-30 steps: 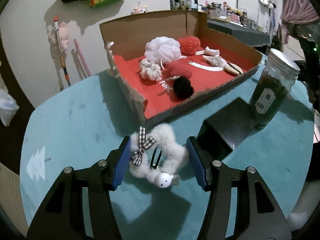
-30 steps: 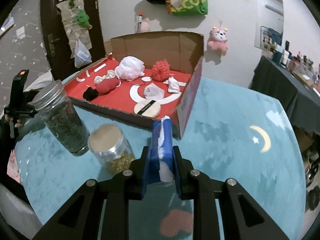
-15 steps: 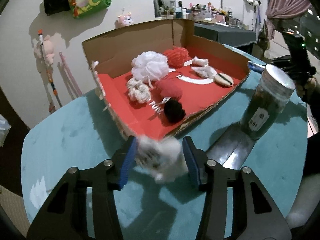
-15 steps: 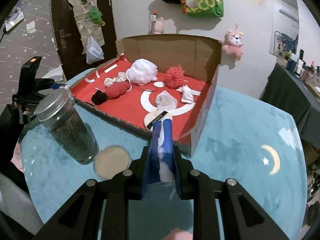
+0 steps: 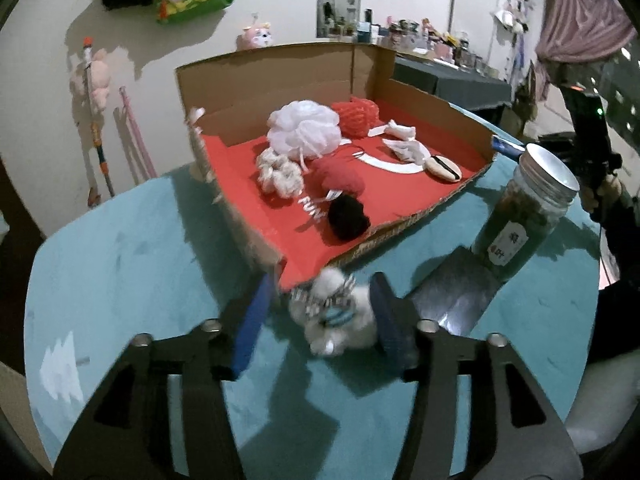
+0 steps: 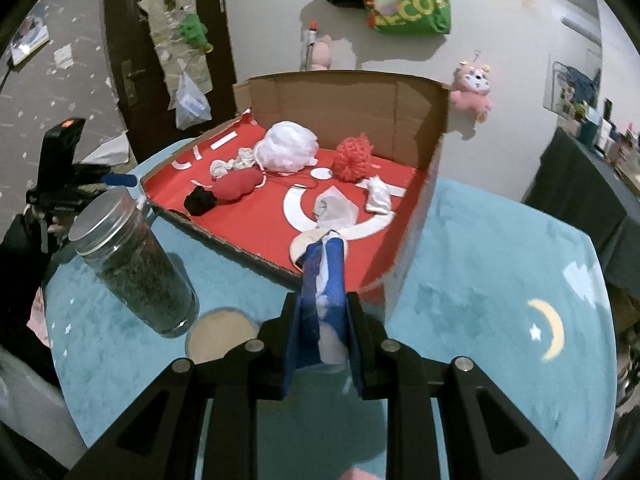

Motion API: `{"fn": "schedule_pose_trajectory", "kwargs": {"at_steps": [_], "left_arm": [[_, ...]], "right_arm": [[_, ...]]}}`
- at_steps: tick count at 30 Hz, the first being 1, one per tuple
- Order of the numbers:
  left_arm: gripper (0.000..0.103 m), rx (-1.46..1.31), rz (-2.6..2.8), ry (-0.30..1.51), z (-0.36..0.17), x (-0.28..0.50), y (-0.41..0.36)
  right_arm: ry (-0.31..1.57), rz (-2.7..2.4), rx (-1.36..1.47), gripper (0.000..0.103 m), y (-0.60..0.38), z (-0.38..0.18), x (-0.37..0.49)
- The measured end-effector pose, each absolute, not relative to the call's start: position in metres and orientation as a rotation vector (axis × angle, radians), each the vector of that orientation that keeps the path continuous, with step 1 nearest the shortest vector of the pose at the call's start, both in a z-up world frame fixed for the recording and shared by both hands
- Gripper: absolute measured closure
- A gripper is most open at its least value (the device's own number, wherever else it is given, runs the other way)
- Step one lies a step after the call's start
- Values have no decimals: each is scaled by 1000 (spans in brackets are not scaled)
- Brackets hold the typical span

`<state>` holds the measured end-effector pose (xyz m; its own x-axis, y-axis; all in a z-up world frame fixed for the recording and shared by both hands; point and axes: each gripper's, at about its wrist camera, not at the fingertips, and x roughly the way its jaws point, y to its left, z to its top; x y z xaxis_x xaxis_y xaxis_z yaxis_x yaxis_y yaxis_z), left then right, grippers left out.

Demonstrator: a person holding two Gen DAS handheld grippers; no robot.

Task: Organize soft objects
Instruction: 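Grasp the white fluffy plush with the left tool while the right tool lifts the tissue pack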

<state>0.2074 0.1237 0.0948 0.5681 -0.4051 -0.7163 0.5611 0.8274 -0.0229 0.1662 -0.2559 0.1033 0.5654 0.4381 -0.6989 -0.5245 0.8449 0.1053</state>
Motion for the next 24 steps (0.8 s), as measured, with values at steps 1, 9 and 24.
{"fn": "schedule_pose_trajectory", "kwargs": {"at_steps": [1,9,24], "left_arm": [[47,207,-567,784,94,205,126],[44,209,-558,816,73,190,133],[48,270,-578,871,48,211,118]], "right_arm": [[786,562,-109,79,-259,103,164],[830,503,-33,77,-278,87,144],[926,474,-1,72,-275,49,143]]}}
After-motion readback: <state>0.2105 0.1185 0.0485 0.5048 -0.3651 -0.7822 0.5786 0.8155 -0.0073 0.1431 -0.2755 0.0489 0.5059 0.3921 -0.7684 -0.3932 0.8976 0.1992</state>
